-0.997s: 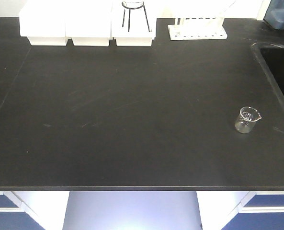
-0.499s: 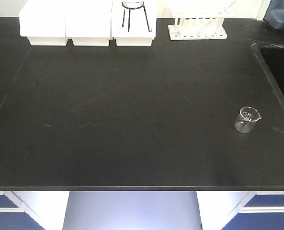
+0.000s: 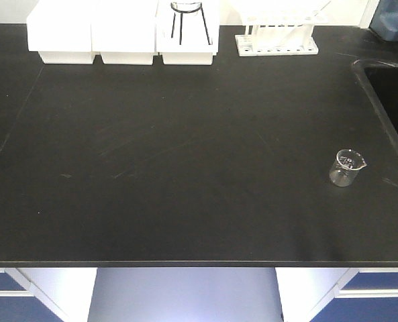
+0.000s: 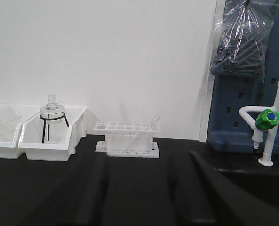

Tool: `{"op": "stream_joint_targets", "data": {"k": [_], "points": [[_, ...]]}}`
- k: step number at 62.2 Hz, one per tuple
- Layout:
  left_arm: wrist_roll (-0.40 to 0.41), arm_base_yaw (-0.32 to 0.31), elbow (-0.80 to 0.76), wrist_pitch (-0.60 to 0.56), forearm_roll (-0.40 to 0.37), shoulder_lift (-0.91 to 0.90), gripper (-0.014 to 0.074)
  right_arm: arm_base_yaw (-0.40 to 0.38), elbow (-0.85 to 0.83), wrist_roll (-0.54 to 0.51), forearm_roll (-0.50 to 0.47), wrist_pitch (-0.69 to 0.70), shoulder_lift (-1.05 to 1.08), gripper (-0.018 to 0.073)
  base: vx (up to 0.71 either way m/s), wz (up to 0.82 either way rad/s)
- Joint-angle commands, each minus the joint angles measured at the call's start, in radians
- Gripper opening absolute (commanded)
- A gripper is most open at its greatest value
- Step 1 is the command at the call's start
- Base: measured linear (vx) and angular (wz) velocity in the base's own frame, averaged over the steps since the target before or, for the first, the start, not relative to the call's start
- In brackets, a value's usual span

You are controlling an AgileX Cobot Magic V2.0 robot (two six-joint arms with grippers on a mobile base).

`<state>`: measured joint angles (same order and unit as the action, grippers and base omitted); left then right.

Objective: Grab beaker and place in storage area
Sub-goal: 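Raise the right arm and move the right gripper toward the clear beaker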

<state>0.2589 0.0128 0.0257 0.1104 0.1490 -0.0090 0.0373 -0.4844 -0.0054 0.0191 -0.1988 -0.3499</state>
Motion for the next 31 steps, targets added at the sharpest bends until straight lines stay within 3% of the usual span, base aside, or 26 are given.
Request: {"op": "stream_joint_targets", "data": {"k": [1,6,22,31], "points": [[0.006,-0.006,0.022,-0.085,-0.006,-0.019,-0.0008,-0.003,-0.034,-0.005,0.003,0.076,-0.018,0.0613,0.00,0.00],[0.006,-0.006,0.022,-0.085,-0.006,-0.019,-0.0008,-0.003,-0.034,-0.008,0.005,0.082,-0.018,0.0732,0.00,0.00],[0.006,-0.006,0.022,-0.085,-0.006,-0.019,-0.0008,-0.003,-0.015,-0.013,-0.019,0.110,-0.037,0.0708,0.00,0.00],[0.006,-0.006,0.022,-0.085,-0.006,-0.019,-0.0008,-0.003,0.157,-0.029,-0.025,0.173,-0.140,0.0683,0.00,0.00]]}}
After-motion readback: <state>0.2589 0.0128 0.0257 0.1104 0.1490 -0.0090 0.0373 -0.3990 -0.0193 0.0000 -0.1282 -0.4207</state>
